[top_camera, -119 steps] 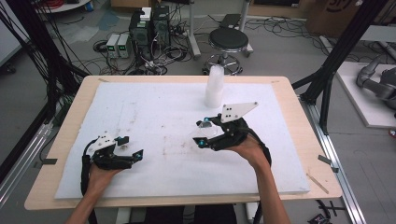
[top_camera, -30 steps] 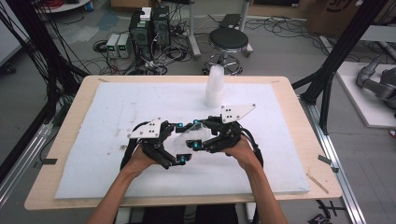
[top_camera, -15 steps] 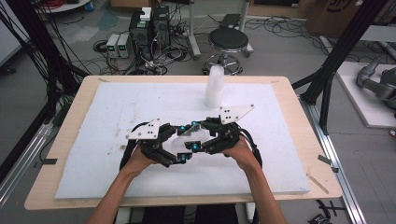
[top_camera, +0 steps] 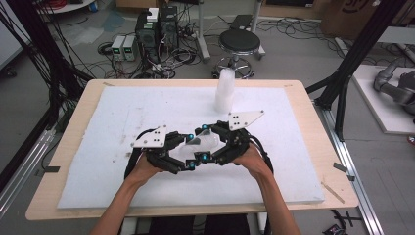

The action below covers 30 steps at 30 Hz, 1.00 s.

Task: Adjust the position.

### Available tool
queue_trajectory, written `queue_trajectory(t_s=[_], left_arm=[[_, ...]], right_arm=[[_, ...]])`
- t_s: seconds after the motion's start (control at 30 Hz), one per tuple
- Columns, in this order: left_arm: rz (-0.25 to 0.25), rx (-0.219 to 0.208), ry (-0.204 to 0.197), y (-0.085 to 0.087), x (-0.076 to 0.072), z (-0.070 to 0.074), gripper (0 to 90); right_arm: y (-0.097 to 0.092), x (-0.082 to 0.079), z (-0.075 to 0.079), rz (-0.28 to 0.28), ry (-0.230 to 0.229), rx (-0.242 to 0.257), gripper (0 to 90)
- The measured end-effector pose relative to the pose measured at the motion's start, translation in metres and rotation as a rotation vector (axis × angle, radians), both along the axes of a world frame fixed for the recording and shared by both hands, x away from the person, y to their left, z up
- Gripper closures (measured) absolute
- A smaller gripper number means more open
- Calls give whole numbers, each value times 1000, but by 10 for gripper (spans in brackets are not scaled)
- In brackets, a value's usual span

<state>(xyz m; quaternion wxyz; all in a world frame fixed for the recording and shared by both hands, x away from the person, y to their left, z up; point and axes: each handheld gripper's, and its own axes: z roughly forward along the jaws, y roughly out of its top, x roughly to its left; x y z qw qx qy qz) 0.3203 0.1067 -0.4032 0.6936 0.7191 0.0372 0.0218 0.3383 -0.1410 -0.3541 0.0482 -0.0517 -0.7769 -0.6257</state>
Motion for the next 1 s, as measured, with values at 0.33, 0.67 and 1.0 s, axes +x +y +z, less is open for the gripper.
queue_trajectory(t_s=[0.33, 0.67, 1.0], left_arm=[[12, 18, -1, 5, -1, 0, 334], [35, 213, 21, 20, 3, 9, 333], [-12, 593, 61, 14, 12, 30, 334]], right_arm=[[0, 0, 0, -5, 2, -17, 125], [-6, 0, 0, -30, -27, -118, 126], [-4, -1, -3, -41, -89, -383, 126]])
